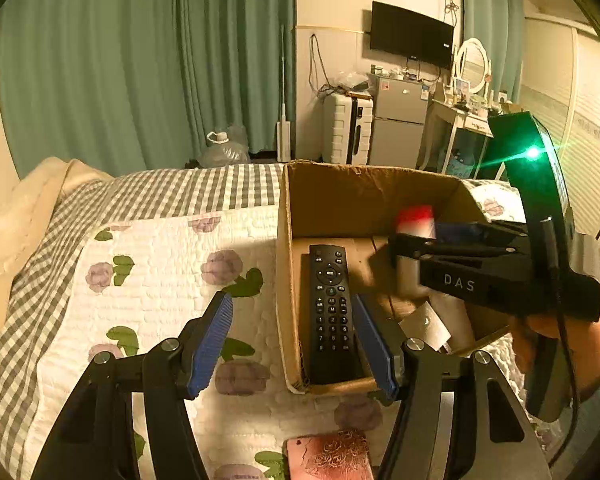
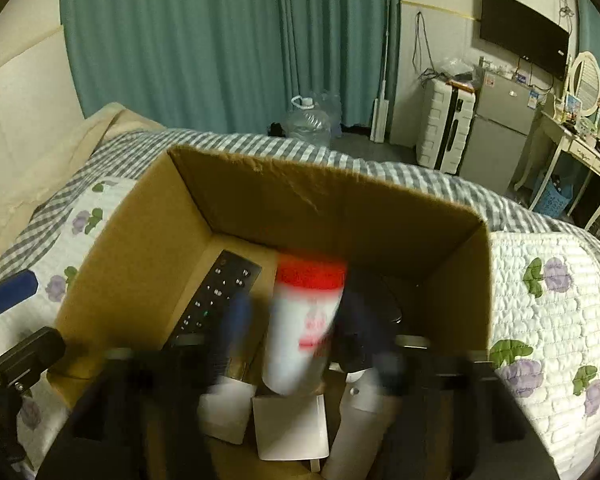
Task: Organize rigid objects
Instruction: 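Place the bottle and small adapter into the box and release both, then grasp the pink rose card with the left tool while the right tool grasps the blue earbud case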
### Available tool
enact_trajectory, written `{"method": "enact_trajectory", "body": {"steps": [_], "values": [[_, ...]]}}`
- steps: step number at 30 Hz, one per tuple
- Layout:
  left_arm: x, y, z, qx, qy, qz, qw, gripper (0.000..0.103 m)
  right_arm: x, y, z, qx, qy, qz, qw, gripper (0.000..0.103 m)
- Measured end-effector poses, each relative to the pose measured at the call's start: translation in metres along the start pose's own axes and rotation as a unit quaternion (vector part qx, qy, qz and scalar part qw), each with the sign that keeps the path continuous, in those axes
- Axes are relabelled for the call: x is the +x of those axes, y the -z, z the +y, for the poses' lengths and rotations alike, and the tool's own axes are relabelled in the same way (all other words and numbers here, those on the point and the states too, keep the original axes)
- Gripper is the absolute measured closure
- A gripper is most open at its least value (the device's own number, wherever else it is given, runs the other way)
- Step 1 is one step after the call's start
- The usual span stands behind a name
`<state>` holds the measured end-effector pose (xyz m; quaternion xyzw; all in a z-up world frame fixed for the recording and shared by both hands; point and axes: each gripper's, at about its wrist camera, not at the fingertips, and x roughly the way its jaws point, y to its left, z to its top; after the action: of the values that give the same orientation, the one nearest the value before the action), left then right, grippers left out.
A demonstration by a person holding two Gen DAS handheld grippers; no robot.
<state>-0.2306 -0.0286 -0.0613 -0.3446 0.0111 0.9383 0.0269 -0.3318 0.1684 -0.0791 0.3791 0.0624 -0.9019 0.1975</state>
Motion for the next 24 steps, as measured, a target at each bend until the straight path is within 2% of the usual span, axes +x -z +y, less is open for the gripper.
{"method": "enact_trajectory", "body": {"steps": [1, 6, 9, 15, 18, 21, 24], "values": [[-0.004, 0.0, 0.001, -0.001, -0.002, -0.005, 1.0, 0.038, -0.005, 0.0, -0.001, 0.004, -0.002, -0.008, 1.0, 0.021], [-0.026, 0.0, 0.003, -0.012, -0.016, -0.016, 0.9997, 0.036, -0.046, 0.007, -0.005, 0.013, -0.007, -0.034, 0.999, 0.02], [-0.041, 0.005, -0.001, -0.012, -0.028, -0.019, 0.9994, 0.033, -0.076, 0.018, -0.003, 0.003, 0.003, -0.048, 0.999, 0.014], [-0.065, 0.031, -0.004, -0.023, -0.036, -0.008, 0.9991, 0.033, -0.123, 0.045, 0.005, -0.021, 0.009, -0.071, 0.997, 0.009], [-0.065, 0.051, -0.003, -0.027, -0.041, 0.008, 0.9987, 0.033, -0.126, 0.067, 0.009, -0.019, 0.006, -0.061, 0.998, 0.009], [-0.056, 0.069, -0.003, -0.032, -0.034, 0.027, 0.9986, 0.033, -0.118, 0.095, 0.013, -0.028, 0.02, -0.034, 0.999, 0.009], [-0.04, 0.089, -0.006, -0.029, -0.035, 0.053, 0.9976, 0.033, -0.105, 0.113, 0.017, -0.035, 0.016, -0.009, 0.999, 0.009]]}}
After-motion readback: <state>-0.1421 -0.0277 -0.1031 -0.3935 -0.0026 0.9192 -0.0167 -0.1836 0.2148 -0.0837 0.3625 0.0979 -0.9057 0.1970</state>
